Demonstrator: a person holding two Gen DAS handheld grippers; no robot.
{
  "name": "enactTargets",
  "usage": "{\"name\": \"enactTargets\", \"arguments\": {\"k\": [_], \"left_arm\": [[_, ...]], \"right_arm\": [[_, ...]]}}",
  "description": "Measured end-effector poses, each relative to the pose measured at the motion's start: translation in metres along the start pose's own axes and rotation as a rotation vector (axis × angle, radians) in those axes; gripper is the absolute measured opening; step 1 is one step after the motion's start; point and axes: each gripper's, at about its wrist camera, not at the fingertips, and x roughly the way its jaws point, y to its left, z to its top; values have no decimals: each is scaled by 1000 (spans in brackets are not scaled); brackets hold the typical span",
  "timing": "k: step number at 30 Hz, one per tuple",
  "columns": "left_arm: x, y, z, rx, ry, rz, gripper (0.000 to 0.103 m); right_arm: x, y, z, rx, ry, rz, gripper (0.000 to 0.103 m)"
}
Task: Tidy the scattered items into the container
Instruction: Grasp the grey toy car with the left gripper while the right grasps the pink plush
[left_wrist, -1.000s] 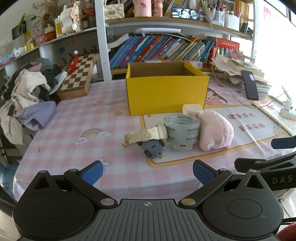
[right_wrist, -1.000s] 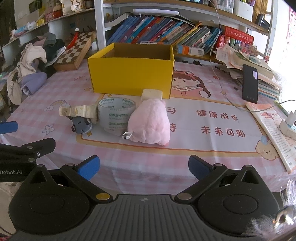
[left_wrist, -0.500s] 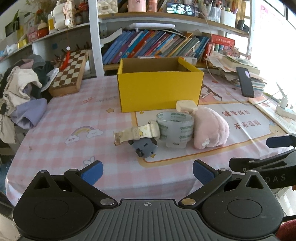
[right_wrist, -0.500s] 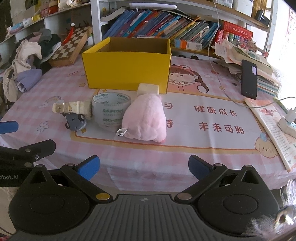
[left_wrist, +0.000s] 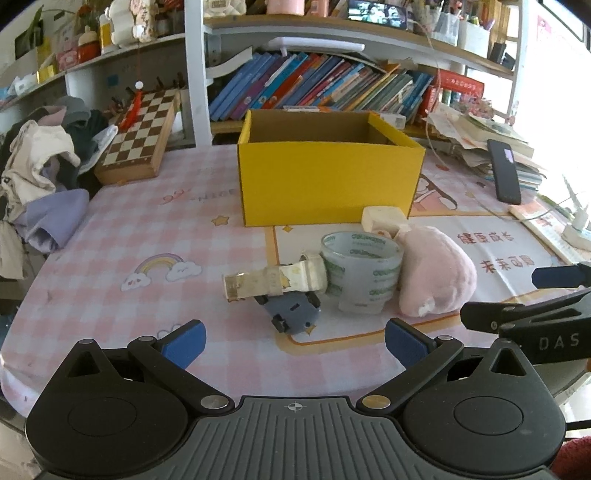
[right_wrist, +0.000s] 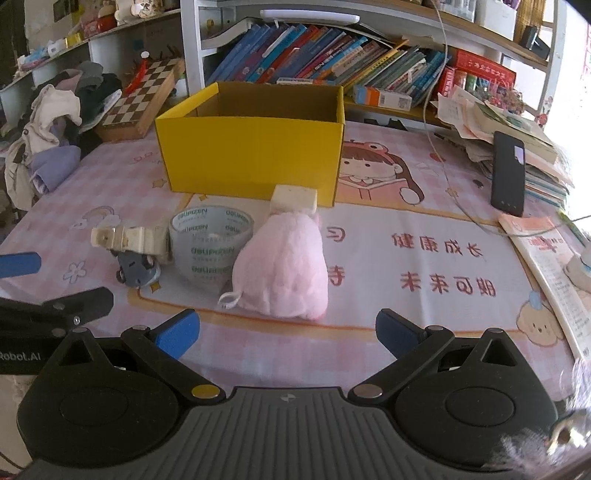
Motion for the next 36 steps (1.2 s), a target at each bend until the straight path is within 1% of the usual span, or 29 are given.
{"name": "enactTargets", "arguments": {"k": [4, 7, 10, 15, 20, 22, 23, 24, 25, 27, 28, 29, 31, 32, 33, 36], "left_arm": [[11, 6, 5, -22, 7, 16, 103], [20, 11, 9, -47, 17, 15, 102], [30, 14, 14, -58, 32, 17, 100], [47, 13, 20, -53, 56, 27, 100], [65, 12, 21, -45, 97, 33, 99], [72, 11, 20, -41, 117, 28, 97], [75, 10, 19, -37, 126, 23, 94], [78, 8, 19, -31, 134, 20, 88], [80, 7, 18, -25, 139, 19, 85], [85, 6, 18, -19, 144, 31, 72], [86, 6, 19, -20, 142, 42, 69], [87, 8, 19, -24, 139, 48, 67], [90, 9, 19, -34, 134, 40, 61], [91, 10, 19, -33, 131, 33, 50], [91, 10, 18, -31, 128, 27, 46], [90, 14, 18, -50, 127, 4, 44]], "right_arm": [[13, -3, 9, -4, 14, 23, 101], [21, -5, 16, -3, 16, 37, 101], [31, -7, 22, -4, 22, 48, 101], [48, -10, 32, -8, 48, 66, 101], [65, -15, 38, -7, 82, 74, 101], [72, -17, 40, -5, 99, 76, 100], [75, -18, 40, -5, 107, 76, 97], [77, -19, 40, -5, 117, 77, 92], [79, -20, 40, -4, 122, 84, 91], [80, -21, 39, -6, 124, 102, 86], [80, -21, 40, -13, 122, 110, 83], [80, -20, 40, -20, 121, 120, 78], [81, -19, 40, -34, 122, 137, 73], [81, -19, 40, -39, 122, 141, 71], [81, -19, 40, -42, 120, 145, 69], [80, -20, 40, -41, 114, 148, 63]]}}
